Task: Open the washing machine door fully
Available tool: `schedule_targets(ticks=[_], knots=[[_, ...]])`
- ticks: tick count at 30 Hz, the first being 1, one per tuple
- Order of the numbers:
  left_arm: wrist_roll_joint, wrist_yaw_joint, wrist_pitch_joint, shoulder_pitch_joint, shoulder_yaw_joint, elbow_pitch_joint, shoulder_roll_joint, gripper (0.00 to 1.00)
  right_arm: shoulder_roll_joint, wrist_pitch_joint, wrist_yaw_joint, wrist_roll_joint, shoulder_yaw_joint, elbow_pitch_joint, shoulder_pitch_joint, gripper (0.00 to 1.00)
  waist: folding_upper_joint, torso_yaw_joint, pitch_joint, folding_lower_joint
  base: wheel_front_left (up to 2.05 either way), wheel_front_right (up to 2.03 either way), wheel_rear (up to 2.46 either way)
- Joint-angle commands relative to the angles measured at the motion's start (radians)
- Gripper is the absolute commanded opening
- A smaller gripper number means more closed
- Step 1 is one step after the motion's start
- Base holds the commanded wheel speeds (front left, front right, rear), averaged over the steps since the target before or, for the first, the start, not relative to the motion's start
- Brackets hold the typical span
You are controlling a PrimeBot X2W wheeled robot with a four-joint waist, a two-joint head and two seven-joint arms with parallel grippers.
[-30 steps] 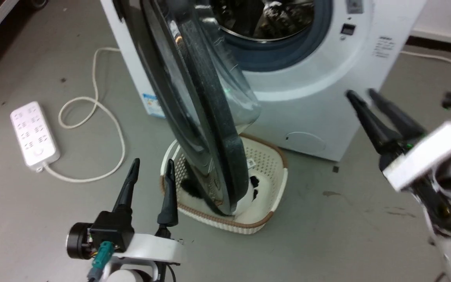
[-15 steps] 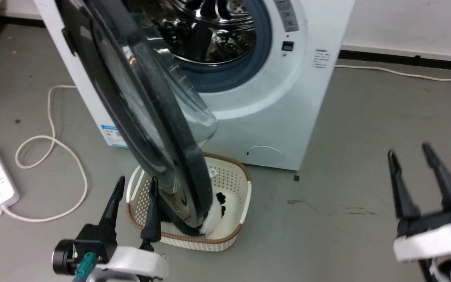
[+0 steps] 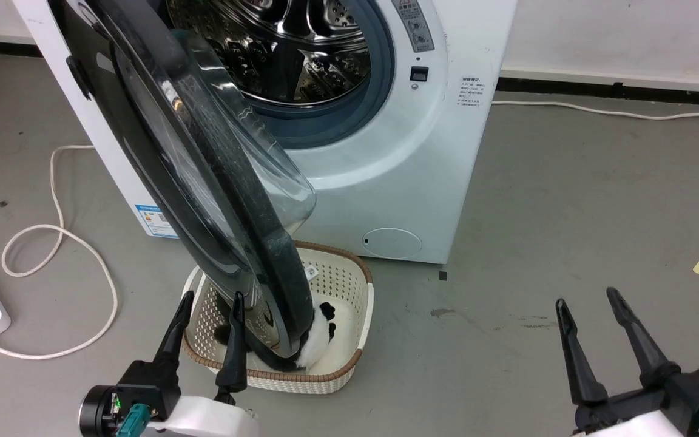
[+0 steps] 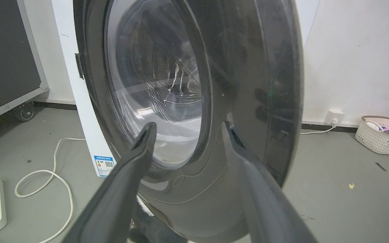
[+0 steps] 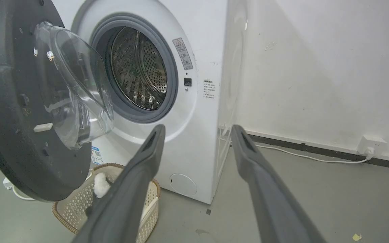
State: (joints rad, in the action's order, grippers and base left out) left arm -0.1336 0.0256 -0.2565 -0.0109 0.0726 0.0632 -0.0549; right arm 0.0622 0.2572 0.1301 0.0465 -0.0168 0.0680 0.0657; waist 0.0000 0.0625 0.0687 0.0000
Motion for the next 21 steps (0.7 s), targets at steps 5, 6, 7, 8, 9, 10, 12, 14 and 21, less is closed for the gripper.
schedule_targets(ticks=[5,6,7,8,9,10,12,14,21], knots=[[0.006,0.003,-0.005,0.009,-0.008,0.005,-0.003,1.0,-0.009,0.004,0.001,-0.001,0.0,-0.006,0.028,1.0,0.0,-0.003,0.0,0.0,0.0,0.0,0.0],[0.003,0.003,-0.005,0.008,-0.009,0.003,-0.003,0.47,-0.01,0.004,0.001,0.001,0.0,-0.006,0.027,1.0,0.0,-0.004,-0.001,0.0,0.0,0.0,0.0],[0.001,0.006,-0.005,0.008,-0.01,0.003,-0.003,0.0,-0.01,0.004,0.001,0.002,0.0,-0.006,0.027,1.0,0.0,-0.005,-0.002,0.0,0.0,0.0,0.0],[-0.002,0.011,-0.005,0.008,-0.009,0.003,-0.002,0.0,-0.01,0.004,0.001,0.003,0.0,-0.006,0.026,1.0,0.0,-0.005,-0.002,0.0,0.0,0.0,0.0],[-0.002,0.014,-0.005,0.008,-0.009,0.002,-0.002,0.0,-0.011,0.004,0.001,0.004,0.0,-0.007,0.025,1.0,0.0,-0.005,-0.002,0.0,0.0,0.0,0.0],[-0.002,0.015,-0.005,0.009,-0.008,0.002,-0.002,0.0,-0.011,0.004,0.001,0.006,0.0,-0.007,0.024,1.0,0.0,-0.005,-0.003,0.0,0.0,0.0,0.0],[-0.002,0.016,-0.005,0.01,-0.009,0.0,-0.001,0.0,-0.011,0.004,0.001,0.008,0.0,-0.008,0.021,1.0,0.0,-0.006,-0.004,0.0,0.0,0.0,0.0],[-0.006,0.015,-0.005,0.004,-0.019,-0.025,0.0,0.0,-0.012,0.004,0.001,0.017,-0.002,-0.009,0.018,1.0,0.0,-0.007,-0.004,0.0,0.0,0.0,0.0],[-0.099,-0.022,-0.005,-0.034,-0.134,-0.26,0.004,0.0,-0.012,0.004,0.001,0.034,-0.004,-0.009,0.011,1.0,0.0,-0.01,-0.007,0.0,0.0,0.0,0.0]])
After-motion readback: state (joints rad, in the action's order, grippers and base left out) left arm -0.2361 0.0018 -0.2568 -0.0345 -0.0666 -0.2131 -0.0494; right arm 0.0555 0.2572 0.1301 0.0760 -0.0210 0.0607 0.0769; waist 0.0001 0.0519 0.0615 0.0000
